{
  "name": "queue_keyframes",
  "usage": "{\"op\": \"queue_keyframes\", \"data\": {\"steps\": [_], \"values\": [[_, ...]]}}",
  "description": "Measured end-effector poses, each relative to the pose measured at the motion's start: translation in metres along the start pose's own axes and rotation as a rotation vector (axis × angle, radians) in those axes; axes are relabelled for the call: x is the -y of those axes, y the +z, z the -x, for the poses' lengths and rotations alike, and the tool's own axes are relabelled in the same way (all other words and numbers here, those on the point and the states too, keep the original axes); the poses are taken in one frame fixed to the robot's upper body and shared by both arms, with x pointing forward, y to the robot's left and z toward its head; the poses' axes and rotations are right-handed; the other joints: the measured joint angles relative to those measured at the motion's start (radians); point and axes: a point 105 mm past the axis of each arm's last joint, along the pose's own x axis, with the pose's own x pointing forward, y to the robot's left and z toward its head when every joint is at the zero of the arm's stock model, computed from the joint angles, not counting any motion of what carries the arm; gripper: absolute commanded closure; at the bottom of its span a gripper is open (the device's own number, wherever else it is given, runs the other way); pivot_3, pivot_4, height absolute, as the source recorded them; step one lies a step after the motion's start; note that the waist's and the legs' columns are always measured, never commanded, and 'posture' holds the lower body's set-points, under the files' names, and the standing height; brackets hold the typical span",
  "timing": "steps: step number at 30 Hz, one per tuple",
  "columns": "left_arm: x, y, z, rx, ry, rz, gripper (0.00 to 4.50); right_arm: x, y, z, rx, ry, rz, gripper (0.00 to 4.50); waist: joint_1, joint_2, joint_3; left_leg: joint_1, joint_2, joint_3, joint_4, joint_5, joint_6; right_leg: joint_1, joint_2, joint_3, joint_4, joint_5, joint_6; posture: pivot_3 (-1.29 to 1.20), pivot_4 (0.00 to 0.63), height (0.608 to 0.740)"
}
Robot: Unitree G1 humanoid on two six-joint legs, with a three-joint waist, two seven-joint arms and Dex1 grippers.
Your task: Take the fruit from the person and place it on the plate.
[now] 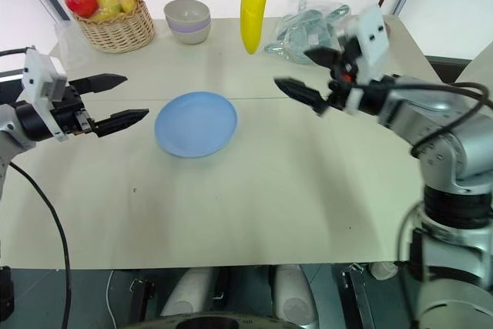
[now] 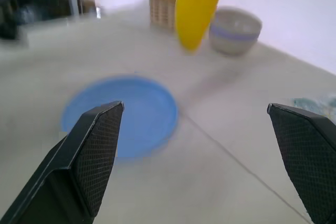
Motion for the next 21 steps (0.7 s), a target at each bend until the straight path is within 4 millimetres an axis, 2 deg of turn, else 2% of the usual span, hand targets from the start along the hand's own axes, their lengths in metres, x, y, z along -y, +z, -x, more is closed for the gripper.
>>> {"op": "queue_keyframes", "data": {"steps": [3, 6, 11, 21], "values": [[0.001, -0.001, 0.0, -0.002, -0.004, 0.002, 0.0, -0.008, 0.019, -0.014, 0.069, -0.001, -0.077, 0.01, 0.004, 0.0, 0.0, -0.001, 0.0, 0.0, 0.0, 0.0, 0.0, 0.0, -0.001, 0.0, 0.0, 0.0, 0.0, 0.0, 0.15, 0.74], [0.002, -0.001, -0.001, -0.004, -0.009, 0.004, 0.0, -0.008, 0.03, -0.024, 0.098, -0.029, -0.099, 0.01, 0.004, 0.0, 0.0, -0.001, -0.001, 0.0, 0.0, 0.0, 0.0, 0.0, -0.001, 0.0, -0.001, 0.0, 0.0, 0.0, 0.15, 0.74], [0.004, -0.004, -0.004, -0.012, -0.023, 0.011, 0.0, 0.007, 0.028, -0.034, 0.084, -0.101, -0.144, 0.01, 0.0, 0.0, 0.0, -0.001, -0.001, 0.0, 0.0, 0.0, 0.0, 0.0, 0.001, 0.0, 0.0, 0.0, 0.001, 0.0, 0.15, 0.74], [0.005, -0.003, -0.005, -0.011, -0.016, 0.005, 0.0, 0.02, 0.031, -0.057, 0.102, -0.138, -0.129, 0.01, -0.004, 0.0, 0.0, -0.001, -0.001, 0.001, 0.0, 0.0, 0.0, -0.001, 0.002, 0.0, 0.0, 0.001, 0.001, 0.0, 0.15, 0.74]]}}
